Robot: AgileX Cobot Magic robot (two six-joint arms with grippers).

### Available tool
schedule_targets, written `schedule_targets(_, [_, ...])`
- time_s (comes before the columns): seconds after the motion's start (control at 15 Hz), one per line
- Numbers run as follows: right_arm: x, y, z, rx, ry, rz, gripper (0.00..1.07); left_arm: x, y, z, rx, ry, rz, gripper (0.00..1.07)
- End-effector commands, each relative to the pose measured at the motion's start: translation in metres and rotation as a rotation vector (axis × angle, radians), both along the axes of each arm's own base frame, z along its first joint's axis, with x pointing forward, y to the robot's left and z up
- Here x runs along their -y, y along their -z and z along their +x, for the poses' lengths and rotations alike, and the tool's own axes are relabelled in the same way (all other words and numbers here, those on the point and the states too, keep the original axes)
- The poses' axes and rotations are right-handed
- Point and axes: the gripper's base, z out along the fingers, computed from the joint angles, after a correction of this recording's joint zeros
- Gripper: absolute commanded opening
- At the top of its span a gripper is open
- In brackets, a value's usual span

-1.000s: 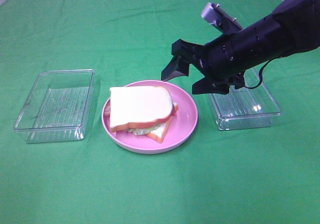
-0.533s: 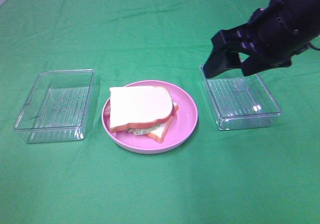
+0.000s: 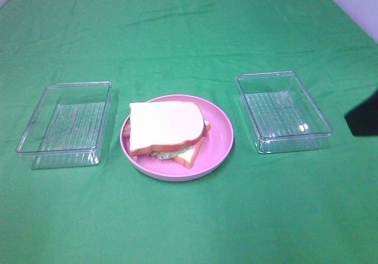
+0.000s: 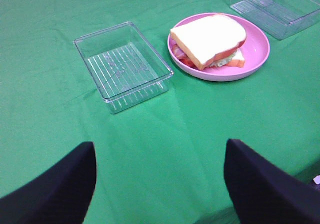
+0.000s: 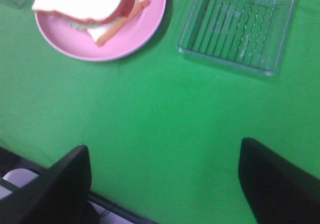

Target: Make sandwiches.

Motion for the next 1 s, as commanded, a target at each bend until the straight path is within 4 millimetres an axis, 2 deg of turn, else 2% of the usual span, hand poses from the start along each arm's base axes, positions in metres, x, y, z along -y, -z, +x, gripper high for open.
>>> schedule_targets(0.07, [0.013, 0.015, -0.029, -0.017, -0.003, -0.039, 0.76, 0.001, 0.001, -0.003, 0.023, 0.028, -0.009, 0.69])
schedule_targets(0.13, [0.023, 0.027, -0.051, -0.006, -0.006, -0.048, 0.76, 0.001, 0.001, -0.003, 0.024, 0.029, -0.008, 0.69])
schedule_targets(0.27, [0.03, 0.038, -0.069, 0.035, -0.012, -0.037, 0.76, 0.001, 0.001, -0.003, 0.024, 0.029, -0.008, 0.69])
schedule_targets(0.6, [0.047, 0.035, -0.12, 0.325, -0.097, 0.02, 0.76, 0.001, 0.001, -0.003, 0.023, 0.03, -0.009, 0.69])
schedule_targets(1.0, [0.049, 0.034, -0.125, 0.36, -0.095, 0.036, 0.76, 0.001, 0.001, -0.003, 0.023, 0.004, -0.009, 0.69])
